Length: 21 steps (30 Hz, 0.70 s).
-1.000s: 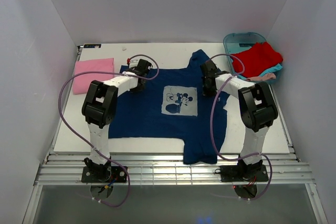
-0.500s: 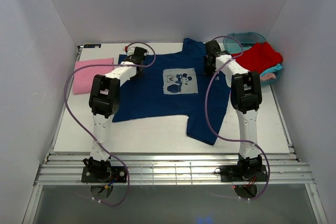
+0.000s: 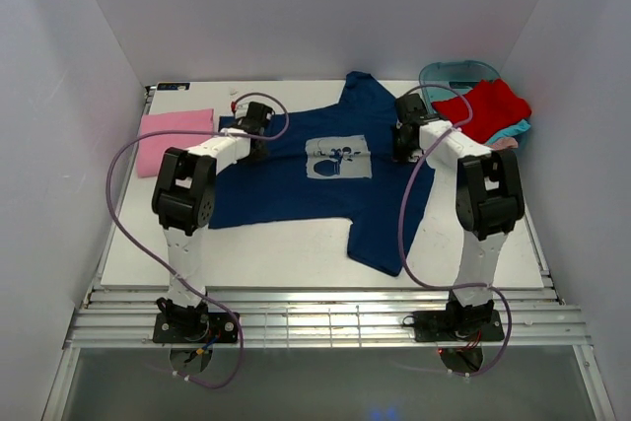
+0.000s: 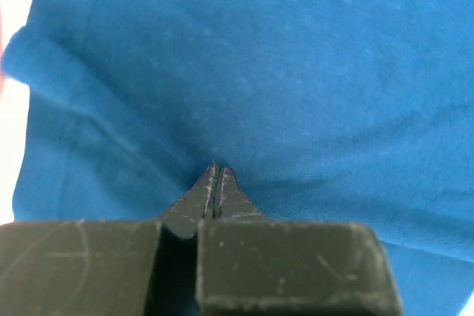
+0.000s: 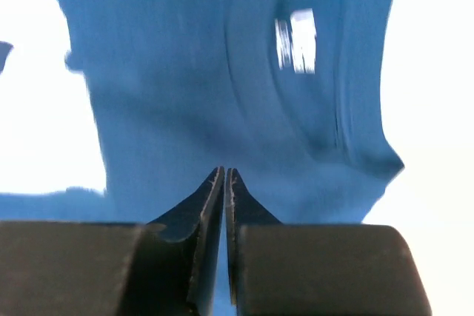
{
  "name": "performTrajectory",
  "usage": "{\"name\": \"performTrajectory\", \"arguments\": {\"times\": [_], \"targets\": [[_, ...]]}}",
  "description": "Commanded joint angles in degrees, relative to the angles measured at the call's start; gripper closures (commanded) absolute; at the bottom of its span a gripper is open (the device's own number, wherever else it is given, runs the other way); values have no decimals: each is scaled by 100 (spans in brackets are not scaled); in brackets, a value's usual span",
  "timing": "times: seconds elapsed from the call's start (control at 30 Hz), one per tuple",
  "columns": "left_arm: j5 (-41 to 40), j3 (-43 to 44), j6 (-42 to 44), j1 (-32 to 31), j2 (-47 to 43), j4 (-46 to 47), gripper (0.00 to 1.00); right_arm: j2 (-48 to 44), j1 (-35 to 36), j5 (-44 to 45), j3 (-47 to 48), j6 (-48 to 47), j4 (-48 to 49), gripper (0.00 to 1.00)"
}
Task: Fold and stack the t-shirts
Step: Flatten out the tshirt
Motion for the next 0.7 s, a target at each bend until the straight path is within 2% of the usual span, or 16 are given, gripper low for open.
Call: {"name": "performTrajectory", "arguments": {"times": [0.0,0.03,0.1,0.13,0.17,0.3,0.4,0.53,0.6,0.63,0.67], "targets": [[-114,-872,-230,-83,-1013,-139,100,-1019,241,-20,-705,-19,227,89],[-158,-1301,-186,-83,-1215,70,96,-1404,286,76,-881,7,244,81],[-404,-1664,-54,-92,-1795,204,80,-1784,452,129,-1338,68,210,72],[-535,-1822,-28,-101,-1945,204,72,-2116,505,216,-1461,121,140,63],[-797,-2076,-2,-83,-2199,170,60,-2267,576,295,-1715,243,-18,59],[-950,-2596,-19,-74,-2447,107,52,-2989,1006,621,-2584,525,138,54],[-827,-2598,69,-74,-2142,187,52,-3095,1007,507,-2798,666,279,54],[-756,-2150,104,-74,-1517,125,53,-2614,989,726,-2335,579,297,56],[-808,-1756,130,-66,-1306,38,53,-2210,920,762,-1983,491,332,65],[-852,-1606,148,-66,-1131,29,54,-2059,884,762,-1537,438,341,79],[-870,-1456,166,-48,-1051,11,54,-1910,840,753,-1289,420,341,86]]}}
